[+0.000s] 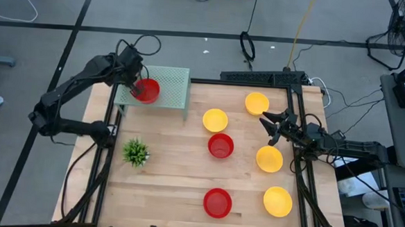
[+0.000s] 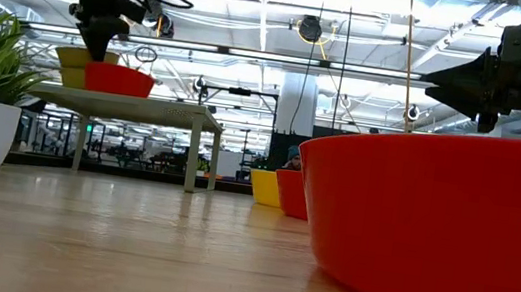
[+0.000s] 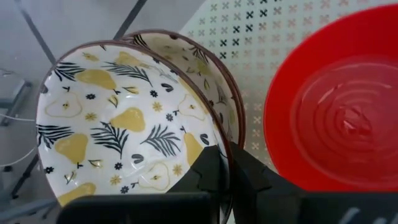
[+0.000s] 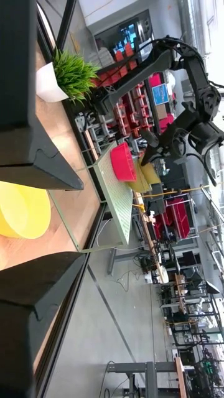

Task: Pick & Place Mini bowls
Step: Stack the white patterned bowl on the white patterned bowls on the shelf

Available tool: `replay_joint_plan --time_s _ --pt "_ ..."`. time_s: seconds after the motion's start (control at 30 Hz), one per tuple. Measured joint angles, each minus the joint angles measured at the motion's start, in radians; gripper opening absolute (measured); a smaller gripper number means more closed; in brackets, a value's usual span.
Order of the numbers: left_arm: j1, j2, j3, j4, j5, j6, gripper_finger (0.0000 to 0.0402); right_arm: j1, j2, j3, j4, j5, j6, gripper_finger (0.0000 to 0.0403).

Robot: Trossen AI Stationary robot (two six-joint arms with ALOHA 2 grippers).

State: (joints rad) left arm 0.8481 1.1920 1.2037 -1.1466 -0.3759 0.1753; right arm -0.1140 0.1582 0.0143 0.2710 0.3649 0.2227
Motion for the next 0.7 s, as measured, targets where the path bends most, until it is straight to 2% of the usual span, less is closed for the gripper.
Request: replay_joint_plan --time_s 0.23,0.47,0.7 --pt "0.004 0.000 0.000 -0.005 0.012 0.022 0.0023 0.000 0.000 0.000 0.000 0.000 0.000 0.0162" --pt "0.004 0.000 0.000 0.061 0.010 0.052 0.0010 0.000 0.000 0.000 0.000 0.000 0.000 0.0161" --pt "0.003 0.000 0.000 0.066 0.010 0.048 0.0023 0.000 0.000 0.000 0.000 0.000 0.000 0.0160"
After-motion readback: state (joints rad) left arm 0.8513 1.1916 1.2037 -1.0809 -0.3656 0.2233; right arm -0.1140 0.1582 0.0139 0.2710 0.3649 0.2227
